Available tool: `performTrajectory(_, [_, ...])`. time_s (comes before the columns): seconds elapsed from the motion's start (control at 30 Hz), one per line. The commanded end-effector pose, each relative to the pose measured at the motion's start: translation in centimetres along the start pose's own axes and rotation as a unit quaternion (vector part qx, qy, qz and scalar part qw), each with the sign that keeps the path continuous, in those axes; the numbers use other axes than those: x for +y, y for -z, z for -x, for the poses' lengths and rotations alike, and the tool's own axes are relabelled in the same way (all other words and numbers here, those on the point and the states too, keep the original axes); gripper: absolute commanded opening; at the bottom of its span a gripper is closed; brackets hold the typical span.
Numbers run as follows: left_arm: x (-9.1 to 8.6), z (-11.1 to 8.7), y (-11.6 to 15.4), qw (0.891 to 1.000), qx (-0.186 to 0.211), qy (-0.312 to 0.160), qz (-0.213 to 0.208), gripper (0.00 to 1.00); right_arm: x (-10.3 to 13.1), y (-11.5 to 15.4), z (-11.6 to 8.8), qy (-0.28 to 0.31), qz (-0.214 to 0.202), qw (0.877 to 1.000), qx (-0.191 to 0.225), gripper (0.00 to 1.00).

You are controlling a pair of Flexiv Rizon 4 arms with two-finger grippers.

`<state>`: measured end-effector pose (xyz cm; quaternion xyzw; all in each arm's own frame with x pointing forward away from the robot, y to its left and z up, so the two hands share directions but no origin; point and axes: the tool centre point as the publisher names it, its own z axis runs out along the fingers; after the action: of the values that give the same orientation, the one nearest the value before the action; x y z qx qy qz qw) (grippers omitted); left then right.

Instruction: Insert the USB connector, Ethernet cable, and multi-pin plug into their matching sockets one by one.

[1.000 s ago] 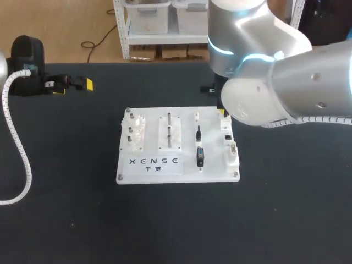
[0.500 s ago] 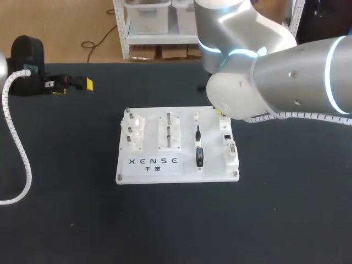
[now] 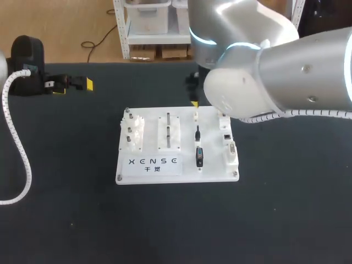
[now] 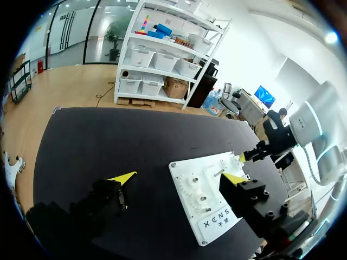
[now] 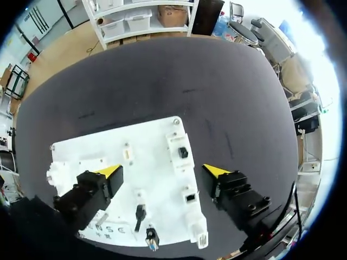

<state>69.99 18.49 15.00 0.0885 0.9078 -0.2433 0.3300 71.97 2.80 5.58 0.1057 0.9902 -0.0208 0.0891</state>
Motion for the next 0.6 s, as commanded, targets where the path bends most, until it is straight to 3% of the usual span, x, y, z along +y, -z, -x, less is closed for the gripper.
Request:
performTrajectory(0.03, [0.0,0.0,0.0,1.000,0.000,0.000,0.000,1.00,0.0,0.5,-2.1,0.006,0.005,1.000,0.007,1.00])
performTrajectory(0.3, [0.0,0.0,0.0,1.000,0.000,0.000,0.000,1.00,0.9,0.0,-5.4,0.039,0.036,0.998,0.045,1.00])
performTrajectory(0.6, [0.0,0.0,0.0,1.000,0.000,0.000,0.000,1.00,1.1,-0.4,-6.9,0.053,0.035,0.997,0.052,1.00])
